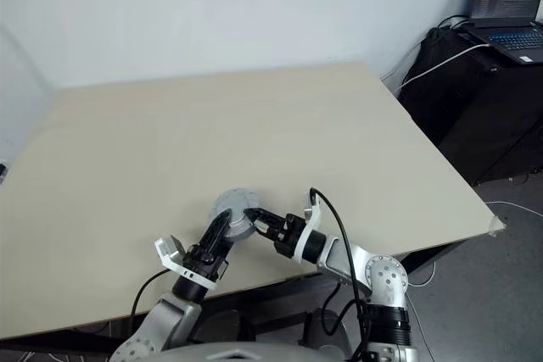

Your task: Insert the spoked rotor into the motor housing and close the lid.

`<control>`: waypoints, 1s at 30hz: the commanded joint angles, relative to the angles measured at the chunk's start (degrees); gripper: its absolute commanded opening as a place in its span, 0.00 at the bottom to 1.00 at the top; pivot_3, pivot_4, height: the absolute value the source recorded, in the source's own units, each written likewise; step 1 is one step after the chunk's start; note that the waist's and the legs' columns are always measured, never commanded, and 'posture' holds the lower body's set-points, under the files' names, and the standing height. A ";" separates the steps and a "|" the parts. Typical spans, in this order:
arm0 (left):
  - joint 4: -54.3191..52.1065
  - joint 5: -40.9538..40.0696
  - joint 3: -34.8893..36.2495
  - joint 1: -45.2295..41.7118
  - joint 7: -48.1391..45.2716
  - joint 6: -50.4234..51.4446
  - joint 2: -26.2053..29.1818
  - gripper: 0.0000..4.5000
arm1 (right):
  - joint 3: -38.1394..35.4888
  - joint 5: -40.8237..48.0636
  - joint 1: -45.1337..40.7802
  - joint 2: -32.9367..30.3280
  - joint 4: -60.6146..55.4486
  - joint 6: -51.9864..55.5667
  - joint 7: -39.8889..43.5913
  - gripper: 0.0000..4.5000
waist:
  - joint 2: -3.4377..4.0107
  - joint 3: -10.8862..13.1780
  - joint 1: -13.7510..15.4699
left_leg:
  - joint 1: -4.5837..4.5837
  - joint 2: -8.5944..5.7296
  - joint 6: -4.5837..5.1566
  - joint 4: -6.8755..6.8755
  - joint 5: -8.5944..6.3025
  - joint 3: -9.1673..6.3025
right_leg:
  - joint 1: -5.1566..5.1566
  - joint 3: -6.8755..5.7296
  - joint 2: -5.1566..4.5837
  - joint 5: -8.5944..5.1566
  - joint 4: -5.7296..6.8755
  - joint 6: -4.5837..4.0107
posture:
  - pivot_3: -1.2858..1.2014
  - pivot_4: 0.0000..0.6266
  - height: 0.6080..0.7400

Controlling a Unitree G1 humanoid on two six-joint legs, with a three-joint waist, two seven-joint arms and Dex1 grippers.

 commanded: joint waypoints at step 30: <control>1.62 3.48 4.79 -8.25 1.79 -10.13 -2.26 0.46 | 16.71 -41.73 3.08 -16.06 -17.26 -28.88 22.31 1.00 | -0.10 -0.07 0.78 | 0.02 -0.04 -0.01 0.17 0.01 -0.04 | 0.05 0.04 0.09 0.00 0.11 0.00 | 0.52 0.00 1.00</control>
